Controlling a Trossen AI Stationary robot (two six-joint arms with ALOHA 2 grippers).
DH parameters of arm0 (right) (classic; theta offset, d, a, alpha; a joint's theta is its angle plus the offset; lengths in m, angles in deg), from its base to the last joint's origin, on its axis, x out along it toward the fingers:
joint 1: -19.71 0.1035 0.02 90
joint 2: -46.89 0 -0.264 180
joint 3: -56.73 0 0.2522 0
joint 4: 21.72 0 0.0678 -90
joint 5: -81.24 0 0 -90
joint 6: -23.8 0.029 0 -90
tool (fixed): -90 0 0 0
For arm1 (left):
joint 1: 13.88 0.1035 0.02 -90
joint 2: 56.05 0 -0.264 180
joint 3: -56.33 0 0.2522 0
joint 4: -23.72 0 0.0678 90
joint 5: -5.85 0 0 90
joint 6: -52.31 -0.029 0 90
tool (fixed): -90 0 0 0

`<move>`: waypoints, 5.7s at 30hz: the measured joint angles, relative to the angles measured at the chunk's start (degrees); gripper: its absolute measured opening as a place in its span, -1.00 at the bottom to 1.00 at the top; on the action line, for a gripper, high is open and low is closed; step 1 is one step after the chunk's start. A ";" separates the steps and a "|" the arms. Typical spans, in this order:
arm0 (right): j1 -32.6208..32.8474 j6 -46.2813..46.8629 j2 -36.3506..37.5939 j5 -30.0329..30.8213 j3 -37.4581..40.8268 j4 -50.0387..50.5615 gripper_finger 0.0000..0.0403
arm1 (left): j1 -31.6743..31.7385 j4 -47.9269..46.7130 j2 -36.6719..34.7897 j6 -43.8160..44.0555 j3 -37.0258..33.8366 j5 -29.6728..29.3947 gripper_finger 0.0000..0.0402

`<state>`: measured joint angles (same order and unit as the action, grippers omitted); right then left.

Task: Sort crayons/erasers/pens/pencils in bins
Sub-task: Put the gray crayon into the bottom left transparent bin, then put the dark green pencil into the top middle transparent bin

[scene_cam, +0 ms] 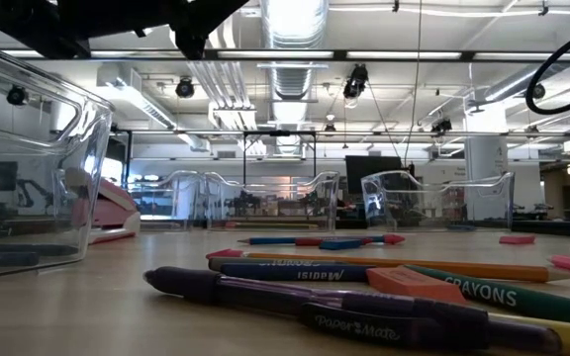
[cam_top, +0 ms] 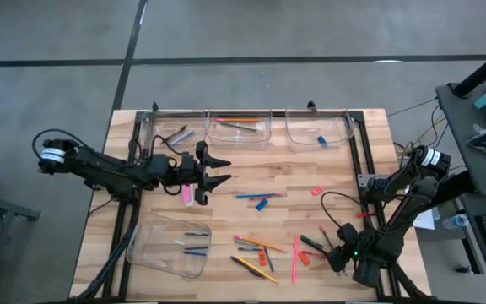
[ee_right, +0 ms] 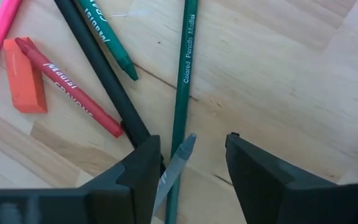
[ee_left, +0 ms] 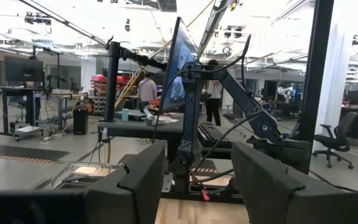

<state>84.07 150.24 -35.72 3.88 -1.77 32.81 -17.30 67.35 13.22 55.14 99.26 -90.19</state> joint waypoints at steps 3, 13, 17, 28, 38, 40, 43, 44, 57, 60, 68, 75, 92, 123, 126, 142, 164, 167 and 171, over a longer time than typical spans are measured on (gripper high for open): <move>0.00 -0.04 0.00 -0.01 0.03 -0.07 -0.15 | 0.00 0.00 0.00 0.00 0.00 0.00 -0.14; 0.00 -0.54 0.00 -0.11 0.37 -0.67 -0.15 | 0.02 0.00 -0.02 0.00 0.00 0.00 -0.14; 0.00 -0.49 0.00 -0.09 0.73 -0.87 -0.15 | 0.02 0.00 -0.02 0.00 0.00 0.00 -0.14; 0.00 -0.57 0.00 -0.07 0.90 -1.05 -0.15 | 0.02 0.00 -0.04 -0.02 0.00 0.00 -0.14; 0.00 -0.66 0.00 -0.11 0.90 -1.08 -0.15 | 0.02 0.00 -0.04 -0.02 0.00 0.00 -0.14; 0.00 -0.82 0.00 -0.34 0.92 -1.22 -0.15 | 0.02 0.00 -0.04 -0.02 0.00 0.00 -0.14; 0.00 -1.08 0.00 -0.44 0.92 -1.29 -0.15 | 0.02 0.00 -0.04 -0.02 0.00 0.00 -0.14; 0.00 -1.06 0.00 -0.46 0.92 -1.29 -0.15 | 0.00 0.00 -0.04 -0.02 0.00 0.00 -0.14; 0.02 -1.52 0.00 -0.61 0.92 -1.73 -0.15 | 0.00 -0.02 -0.04 -0.04 0.00 -0.02 -0.14; 0.01 -1.52 0.00 -0.61 0.92 -1.90 -0.15 | 0.00 -0.02 -0.04 -0.04 0.00 -0.02 -0.14; 0.01 -1.56 0.00 -0.61 0.92 -2.06 -0.30 | 0.00 -0.02 -0.04 -0.02 0.00 -0.02 -0.14; 0.02 -1.95 0.00 -0.62 0.92 -2.24 -0.64 | 0.00 -0.02 -0.04 -0.04 0.00 -0.02 -0.14; 0.09 -4.61 4.62 3.73 0.99 -3.82 -0.89 | 0.00 -0.04 -0.04 -0.03 0.00 -0.02 -0.14; -36.64 -104.25 5.47 1.54 0.90 -79.89 -0.90 | -14.05 -31.57 -16.34 2.37 -1.57 -0.14 -0.14; -40.88 -107.50 -0.27 -4.96 -0.15 -89.19 -0.90 | -14.05 -31.76 -15.30 2.41 -1.68 -2.65 -0.14; -46.97 -118.66 -28.38 -19.12 -32.19 -86.51 -0.90 | -14.03 -32.24 -17.07 3.85 -1.66 -15.65 -0.14; -50.42 -120.68 -34.98 -19.09 -45.00 -69.52 -0.26 | -14.01 -30.60 -18.75 2.82 -1.22 -15.50 -0.14; -50.35 -121.02 -30.65 -19.10 -45.17 -57.58 -0.10 | -14.01 -30.69 -18.76 2.78 -0.96 -15.41 -0.14; -48.78 -121.95 -22.29 -18.01 -43.91 -42.06 -0.03 | -14.01 -30.58 -18.73 2.15 -0.90 -15.34 -0.14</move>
<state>35.29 28.29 -58.00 -14.12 -45.68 -9.24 -31.31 36.77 -5.51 57.29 98.37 -105.54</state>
